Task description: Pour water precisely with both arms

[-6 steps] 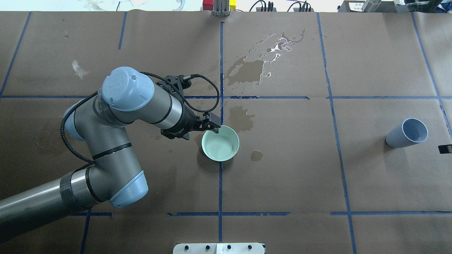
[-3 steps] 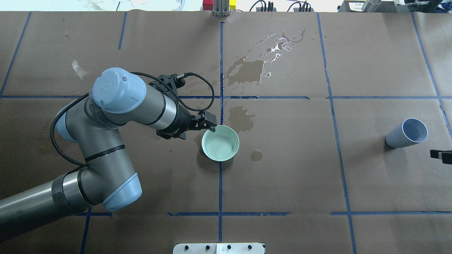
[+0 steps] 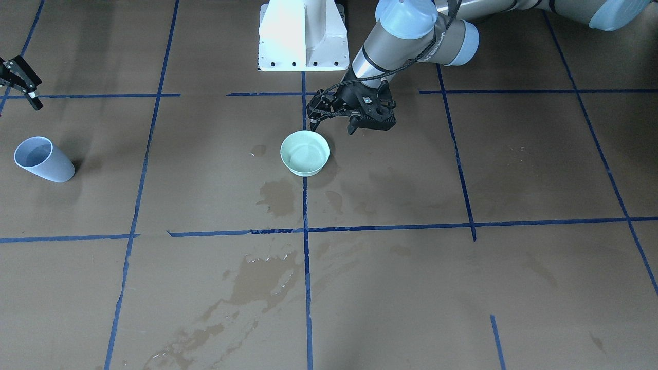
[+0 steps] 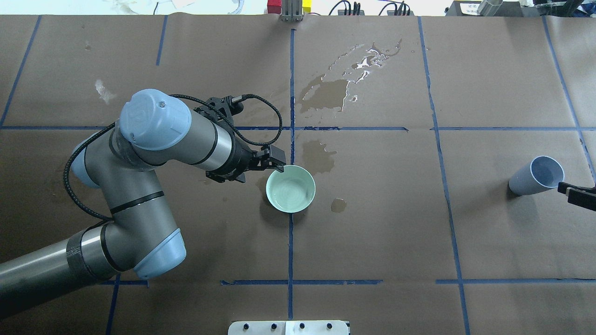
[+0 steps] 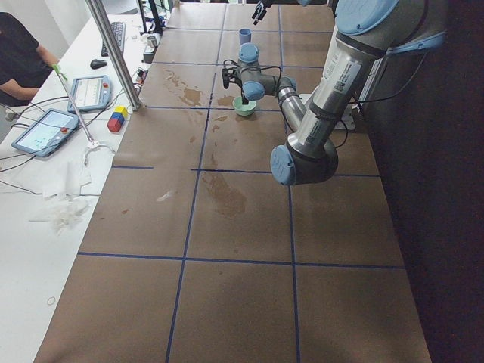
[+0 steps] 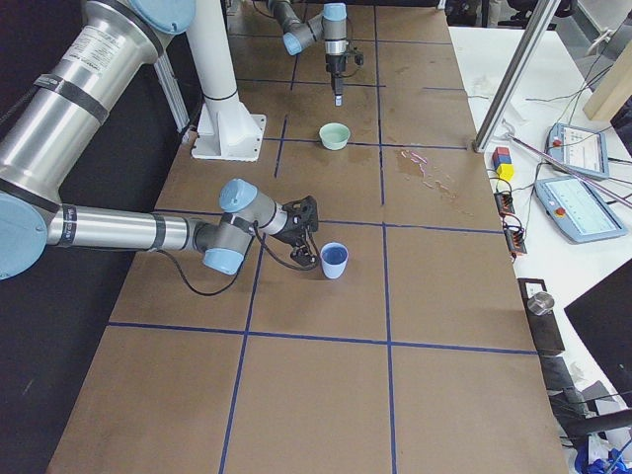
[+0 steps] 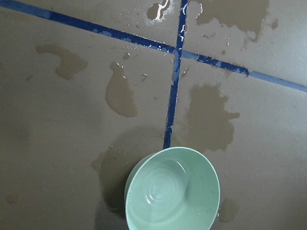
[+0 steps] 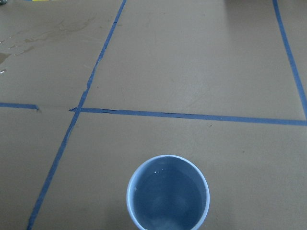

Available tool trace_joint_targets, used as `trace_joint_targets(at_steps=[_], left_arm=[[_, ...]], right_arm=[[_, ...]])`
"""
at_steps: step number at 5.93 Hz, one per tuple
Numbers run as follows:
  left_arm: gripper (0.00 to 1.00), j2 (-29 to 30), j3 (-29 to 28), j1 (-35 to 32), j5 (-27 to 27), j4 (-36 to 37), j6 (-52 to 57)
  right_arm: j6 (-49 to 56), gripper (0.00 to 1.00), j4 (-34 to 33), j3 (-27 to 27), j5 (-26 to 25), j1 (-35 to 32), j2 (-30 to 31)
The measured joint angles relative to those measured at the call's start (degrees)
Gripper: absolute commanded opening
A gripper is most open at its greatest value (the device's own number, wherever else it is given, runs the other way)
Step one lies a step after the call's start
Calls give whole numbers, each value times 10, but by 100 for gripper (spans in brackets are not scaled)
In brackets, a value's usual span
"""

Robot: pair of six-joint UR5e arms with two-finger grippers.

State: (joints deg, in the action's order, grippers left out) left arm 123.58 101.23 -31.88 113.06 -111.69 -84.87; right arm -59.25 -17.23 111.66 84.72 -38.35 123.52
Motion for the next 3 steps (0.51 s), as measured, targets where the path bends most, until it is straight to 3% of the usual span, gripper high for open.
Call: trace_joint_targets(at_steps=[3], left_arm=[[100, -8, 4, 0, -7, 1, -11]], right_arm=[[-43, 100, 5, -37, -299, 202, 4]])
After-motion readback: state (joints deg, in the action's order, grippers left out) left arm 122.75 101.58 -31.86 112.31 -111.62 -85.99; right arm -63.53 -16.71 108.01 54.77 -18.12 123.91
